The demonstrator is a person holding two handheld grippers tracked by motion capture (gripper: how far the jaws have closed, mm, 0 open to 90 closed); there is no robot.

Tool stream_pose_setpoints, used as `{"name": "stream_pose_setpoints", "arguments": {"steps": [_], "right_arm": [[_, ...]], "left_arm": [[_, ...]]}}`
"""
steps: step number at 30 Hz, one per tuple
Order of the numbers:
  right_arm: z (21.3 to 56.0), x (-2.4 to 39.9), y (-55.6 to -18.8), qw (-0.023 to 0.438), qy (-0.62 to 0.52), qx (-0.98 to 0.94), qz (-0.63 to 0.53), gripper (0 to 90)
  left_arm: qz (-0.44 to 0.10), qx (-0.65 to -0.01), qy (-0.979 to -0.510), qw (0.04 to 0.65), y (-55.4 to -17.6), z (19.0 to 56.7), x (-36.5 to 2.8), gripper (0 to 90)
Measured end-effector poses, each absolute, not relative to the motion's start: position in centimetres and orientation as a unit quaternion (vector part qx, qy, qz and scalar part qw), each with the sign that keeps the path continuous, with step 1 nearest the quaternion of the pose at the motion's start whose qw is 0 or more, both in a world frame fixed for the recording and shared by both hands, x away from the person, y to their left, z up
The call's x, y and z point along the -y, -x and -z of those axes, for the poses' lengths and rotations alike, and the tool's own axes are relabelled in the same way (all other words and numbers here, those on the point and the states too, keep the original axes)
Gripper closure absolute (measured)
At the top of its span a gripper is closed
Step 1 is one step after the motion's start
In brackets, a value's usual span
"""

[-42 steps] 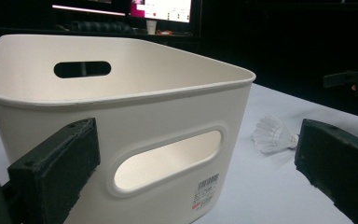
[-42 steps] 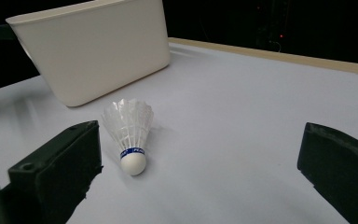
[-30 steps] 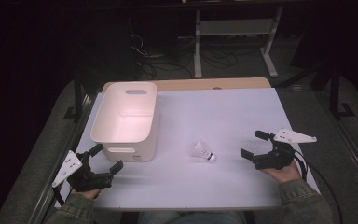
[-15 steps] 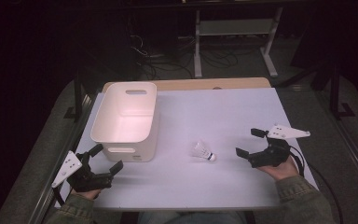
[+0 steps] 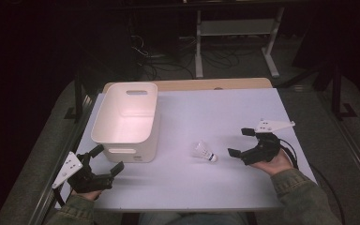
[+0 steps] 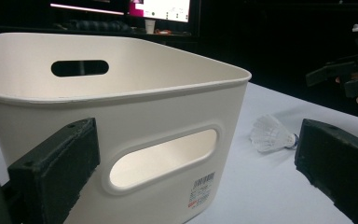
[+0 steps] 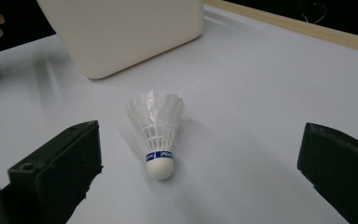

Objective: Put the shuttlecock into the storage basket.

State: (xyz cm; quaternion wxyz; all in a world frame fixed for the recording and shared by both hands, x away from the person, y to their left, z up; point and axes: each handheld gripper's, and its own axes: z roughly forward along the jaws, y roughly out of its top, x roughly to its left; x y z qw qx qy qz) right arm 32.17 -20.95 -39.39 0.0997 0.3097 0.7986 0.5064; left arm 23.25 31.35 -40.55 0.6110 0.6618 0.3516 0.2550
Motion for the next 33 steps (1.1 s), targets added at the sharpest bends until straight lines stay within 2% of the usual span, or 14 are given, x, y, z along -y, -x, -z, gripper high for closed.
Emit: {"name": "stream_pose_setpoints", "arguments": {"steps": [12, 33], "right_arm": [[38.7, 19.2, -33.3, 0.08, -0.291, -0.817, -0.49, 0.0], [40.2, 16.0, -35.2, 0.035, -0.278, -0.856, -0.435, 0.0]], "left_arm": [[-0.256, -0.352, -0.659, 0.613, -23.2, 40.6, -31.3, 0.0], [-0.255, -0.35, -0.66, 0.614, -23.2, 40.6, -31.3, 0.0]]}}
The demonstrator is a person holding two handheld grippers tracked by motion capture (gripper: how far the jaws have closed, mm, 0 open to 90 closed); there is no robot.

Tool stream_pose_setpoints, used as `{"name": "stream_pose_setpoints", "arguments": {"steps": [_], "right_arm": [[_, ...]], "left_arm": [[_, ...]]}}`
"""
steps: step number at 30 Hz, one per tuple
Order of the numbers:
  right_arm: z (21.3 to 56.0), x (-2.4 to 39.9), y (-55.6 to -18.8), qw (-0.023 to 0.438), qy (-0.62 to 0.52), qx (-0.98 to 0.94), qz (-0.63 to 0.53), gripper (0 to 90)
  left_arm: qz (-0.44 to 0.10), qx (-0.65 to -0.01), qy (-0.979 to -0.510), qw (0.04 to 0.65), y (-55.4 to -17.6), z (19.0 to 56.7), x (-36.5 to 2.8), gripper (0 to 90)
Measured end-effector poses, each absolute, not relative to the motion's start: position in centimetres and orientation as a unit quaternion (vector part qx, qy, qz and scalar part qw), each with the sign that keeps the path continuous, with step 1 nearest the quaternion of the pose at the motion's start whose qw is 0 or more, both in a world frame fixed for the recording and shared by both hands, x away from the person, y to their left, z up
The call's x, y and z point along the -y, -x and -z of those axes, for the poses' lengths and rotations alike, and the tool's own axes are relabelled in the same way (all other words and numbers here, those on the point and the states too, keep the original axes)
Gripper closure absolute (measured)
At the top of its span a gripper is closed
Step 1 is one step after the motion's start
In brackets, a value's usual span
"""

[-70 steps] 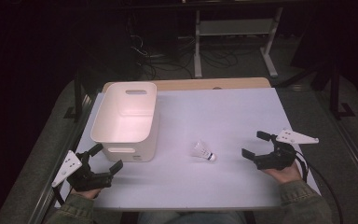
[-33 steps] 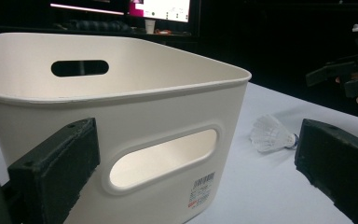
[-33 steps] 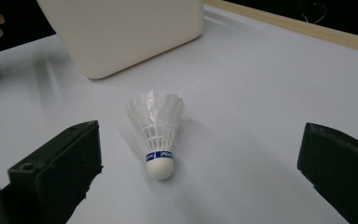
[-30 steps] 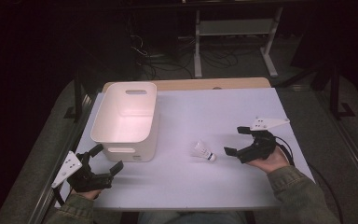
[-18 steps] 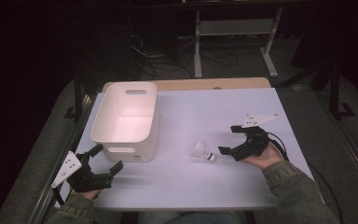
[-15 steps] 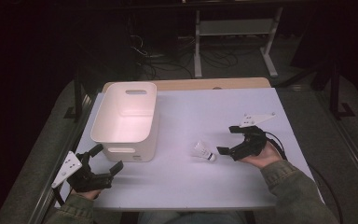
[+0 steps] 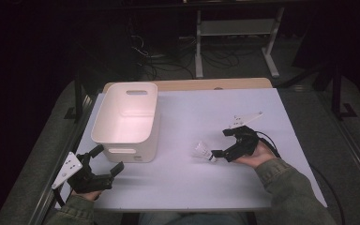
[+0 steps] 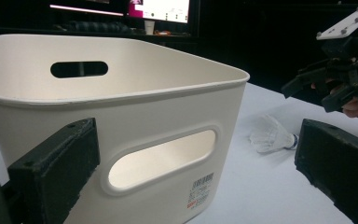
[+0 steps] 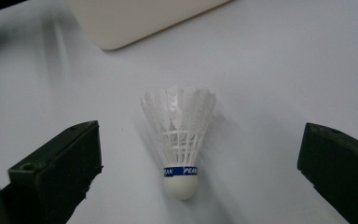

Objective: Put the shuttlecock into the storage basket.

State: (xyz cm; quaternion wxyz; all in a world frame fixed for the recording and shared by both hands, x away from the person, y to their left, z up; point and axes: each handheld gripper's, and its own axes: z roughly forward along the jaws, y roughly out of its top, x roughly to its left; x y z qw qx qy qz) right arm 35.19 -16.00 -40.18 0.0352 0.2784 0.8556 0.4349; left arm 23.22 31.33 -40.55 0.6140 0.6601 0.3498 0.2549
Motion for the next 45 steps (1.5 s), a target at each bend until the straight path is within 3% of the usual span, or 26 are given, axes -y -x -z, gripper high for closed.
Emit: {"name": "stream_pose_setpoints", "arguments": {"steps": [27, 45], "right_arm": [[42.4, 12.7, -37.1, -0.014, -0.277, -0.902, -0.33, 1.3], [43.0, 12.6, -37.2, -0.035, -0.26, -0.919, -0.294, 29.1]], "left_arm": [[-0.251, -0.35, -0.658, 0.617, -23.2, 40.6, -31.3, 0.0], [-0.251, -0.349, -0.658, 0.618, -23.2, 40.6, -31.3, 0.0]]}}
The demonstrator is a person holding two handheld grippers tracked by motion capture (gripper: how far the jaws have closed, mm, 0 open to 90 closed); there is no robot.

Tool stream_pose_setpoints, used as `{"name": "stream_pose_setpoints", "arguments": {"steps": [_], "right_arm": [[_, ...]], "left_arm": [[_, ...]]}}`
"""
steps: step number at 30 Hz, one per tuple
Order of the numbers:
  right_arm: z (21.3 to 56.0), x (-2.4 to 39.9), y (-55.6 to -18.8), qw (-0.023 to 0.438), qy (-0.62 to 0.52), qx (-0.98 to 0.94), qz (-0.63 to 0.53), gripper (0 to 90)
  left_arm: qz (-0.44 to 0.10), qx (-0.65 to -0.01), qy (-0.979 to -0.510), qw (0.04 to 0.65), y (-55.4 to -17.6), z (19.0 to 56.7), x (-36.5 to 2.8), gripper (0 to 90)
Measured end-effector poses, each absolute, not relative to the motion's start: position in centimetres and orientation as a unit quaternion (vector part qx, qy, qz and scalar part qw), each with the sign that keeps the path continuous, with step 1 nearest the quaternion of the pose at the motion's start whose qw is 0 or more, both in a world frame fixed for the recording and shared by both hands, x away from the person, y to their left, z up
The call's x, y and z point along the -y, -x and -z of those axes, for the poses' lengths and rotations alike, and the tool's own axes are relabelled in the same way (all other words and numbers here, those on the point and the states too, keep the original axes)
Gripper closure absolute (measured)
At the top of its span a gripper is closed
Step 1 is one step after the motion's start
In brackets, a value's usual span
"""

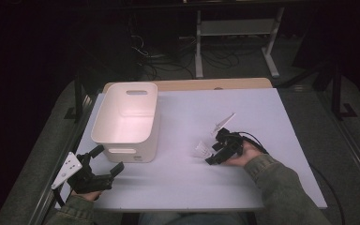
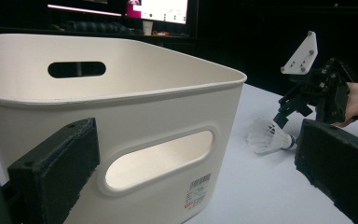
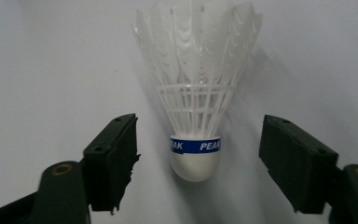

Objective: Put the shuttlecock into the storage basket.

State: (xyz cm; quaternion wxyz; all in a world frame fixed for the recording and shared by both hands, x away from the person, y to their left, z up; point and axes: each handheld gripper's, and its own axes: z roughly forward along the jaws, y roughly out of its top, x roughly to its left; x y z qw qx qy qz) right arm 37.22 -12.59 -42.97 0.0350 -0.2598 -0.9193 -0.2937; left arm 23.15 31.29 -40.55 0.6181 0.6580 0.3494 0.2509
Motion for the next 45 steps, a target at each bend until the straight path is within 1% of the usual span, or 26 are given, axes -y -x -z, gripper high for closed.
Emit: {"name": "stream_pose_setpoints", "arguments": {"steps": [3, 5, 7, 9, 12, 13, 17, 27, 45], "right_arm": [[43.0, 12.6, -37.2, 0.031, 0.26, 0.922, 0.287, 36.6], [43.0, 12.7, -37.2, 0.034, 0.264, 0.921, 0.284, 38.0], [43.1, 12.8, -37.3, 0.03, 0.262, 0.922, 0.284, 43.3], [43.1, 12.8, -37.3, 0.03, 0.264, 0.922, 0.283, 44.6], [43.1, 12.8, -37.3, 0.028, 0.263, 0.922, 0.282, 48.8], [43.1, 12.8, -37.3, 0.033, 0.27, 0.921, 0.28, 52.7], [43.0, 12.9, -37.3, 0.04, 0.27, 0.919, 0.285, 62.3], [42.8, 13.5, -36.9, 0.034, 0.27, 0.913, 0.304, 63.6], [39.5, 14.7, -36.3, 0.017, 0.281, 0.883, 0.375, 63.6]], "left_arm": [[-0.251, -0.35, -0.658, 0.618, -23.1, 40.5, -31.3, 0.0], [-0.252, -0.349, -0.658, 0.618, -23.1, 40.5, -31.3, 0.0], [-0.252, -0.35, -0.658, 0.617, -23.2, 40.6, -31.3, 0.0], [-0.252, -0.35, -0.659, 0.616, -23.2, 40.6, -31.3, 0.0], [-0.253, -0.348, -0.659, 0.617, -23.2, 40.6, -31.3, 0.0], [-0.253, -0.348, -0.66, 0.616, -23.1, 40.6, -31.3, 0.0], [-0.253, -0.348, -0.66, 0.616, -23.1, 40.6, -31.3, 0.0], [-0.254, -0.347, -0.66, 0.617, -23.1, 40.5, -31.3, 0.0], [-0.255, -0.346, -0.661, 0.615, -23.0, 40.5, -31.4, 0.0]]}}
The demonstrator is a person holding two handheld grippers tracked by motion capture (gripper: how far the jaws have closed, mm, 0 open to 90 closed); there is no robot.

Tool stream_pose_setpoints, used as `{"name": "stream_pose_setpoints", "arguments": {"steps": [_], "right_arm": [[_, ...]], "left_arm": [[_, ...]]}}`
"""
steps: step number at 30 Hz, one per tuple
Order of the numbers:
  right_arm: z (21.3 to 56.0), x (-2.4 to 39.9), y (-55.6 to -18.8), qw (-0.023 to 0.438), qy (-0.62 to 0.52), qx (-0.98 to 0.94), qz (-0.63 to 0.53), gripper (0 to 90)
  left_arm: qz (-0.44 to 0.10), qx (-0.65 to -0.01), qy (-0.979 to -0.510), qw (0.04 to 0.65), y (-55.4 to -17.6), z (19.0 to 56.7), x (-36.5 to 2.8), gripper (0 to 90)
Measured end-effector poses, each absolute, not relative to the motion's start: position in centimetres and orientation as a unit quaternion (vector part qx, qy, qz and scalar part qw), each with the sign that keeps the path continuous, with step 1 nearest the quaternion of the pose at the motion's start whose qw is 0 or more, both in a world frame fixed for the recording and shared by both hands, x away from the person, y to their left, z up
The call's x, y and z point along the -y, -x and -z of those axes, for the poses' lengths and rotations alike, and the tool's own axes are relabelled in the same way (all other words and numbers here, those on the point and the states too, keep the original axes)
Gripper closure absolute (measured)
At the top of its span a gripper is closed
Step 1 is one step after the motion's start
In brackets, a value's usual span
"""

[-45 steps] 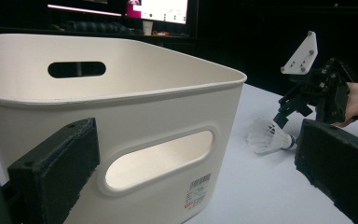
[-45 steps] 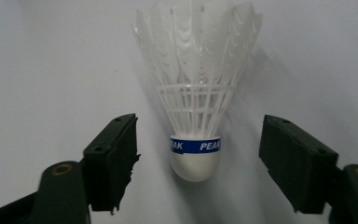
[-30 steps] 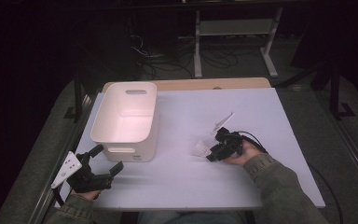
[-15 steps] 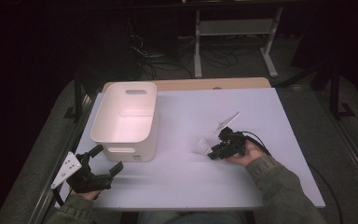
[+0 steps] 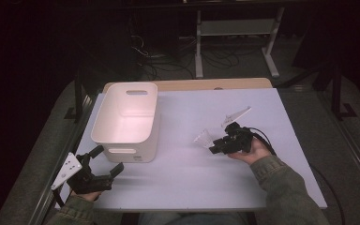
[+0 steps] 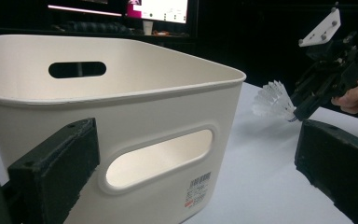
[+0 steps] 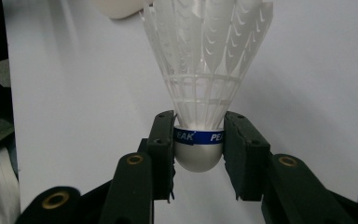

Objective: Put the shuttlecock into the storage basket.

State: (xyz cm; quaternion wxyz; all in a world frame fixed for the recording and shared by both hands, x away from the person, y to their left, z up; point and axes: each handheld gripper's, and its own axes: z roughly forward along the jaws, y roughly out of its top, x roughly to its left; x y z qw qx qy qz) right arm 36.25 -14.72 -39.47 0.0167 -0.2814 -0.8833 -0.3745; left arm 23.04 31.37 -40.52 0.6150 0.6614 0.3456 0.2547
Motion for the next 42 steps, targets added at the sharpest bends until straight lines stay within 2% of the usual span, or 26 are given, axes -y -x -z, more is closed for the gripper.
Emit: {"name": "stream_pose_setpoints", "arguments": {"steps": [42], "right_arm": [[34.9, 10.9, -36.8, 0.01, 0.241, 0.86, 0.45, 63.6]], "left_arm": [[-0.255, -0.346, -0.664, 0.612, -23.0, 40.5, -31.3, 0.0]]}}
